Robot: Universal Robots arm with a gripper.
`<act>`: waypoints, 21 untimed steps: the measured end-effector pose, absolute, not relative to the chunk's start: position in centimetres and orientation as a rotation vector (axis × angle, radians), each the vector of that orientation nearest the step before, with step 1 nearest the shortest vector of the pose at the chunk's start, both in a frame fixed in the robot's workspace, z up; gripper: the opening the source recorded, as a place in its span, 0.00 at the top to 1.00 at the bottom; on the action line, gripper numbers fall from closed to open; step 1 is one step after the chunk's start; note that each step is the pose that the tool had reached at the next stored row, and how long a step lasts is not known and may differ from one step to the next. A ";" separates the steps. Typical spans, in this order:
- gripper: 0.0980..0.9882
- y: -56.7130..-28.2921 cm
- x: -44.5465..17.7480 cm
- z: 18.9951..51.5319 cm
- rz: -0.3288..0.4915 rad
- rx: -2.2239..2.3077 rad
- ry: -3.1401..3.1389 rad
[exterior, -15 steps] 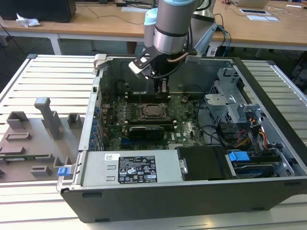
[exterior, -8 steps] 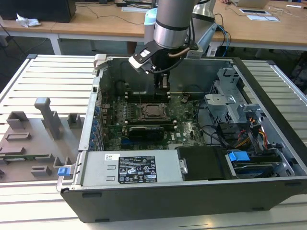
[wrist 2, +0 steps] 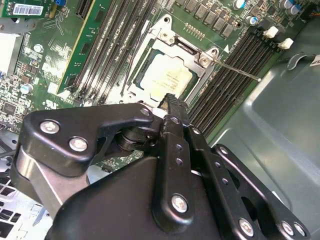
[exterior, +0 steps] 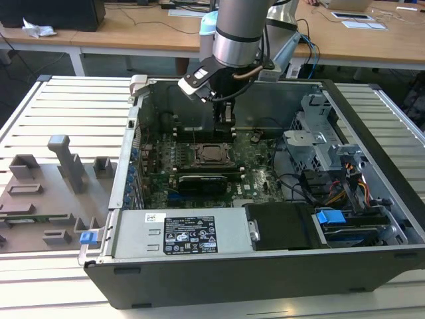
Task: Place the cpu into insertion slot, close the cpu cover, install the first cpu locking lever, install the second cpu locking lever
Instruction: 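Install the first cpu locking lever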
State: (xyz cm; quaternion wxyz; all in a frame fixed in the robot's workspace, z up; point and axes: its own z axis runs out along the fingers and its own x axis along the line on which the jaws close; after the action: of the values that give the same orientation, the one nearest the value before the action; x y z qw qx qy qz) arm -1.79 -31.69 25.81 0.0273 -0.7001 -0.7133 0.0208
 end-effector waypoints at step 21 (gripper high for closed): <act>0.99 -31.7 -1.8 25.8 0.075 -1.857 -2.473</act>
State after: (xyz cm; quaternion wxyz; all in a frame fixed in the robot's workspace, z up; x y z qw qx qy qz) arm -1.79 -31.70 25.82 0.0244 -0.6001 -0.7992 0.0243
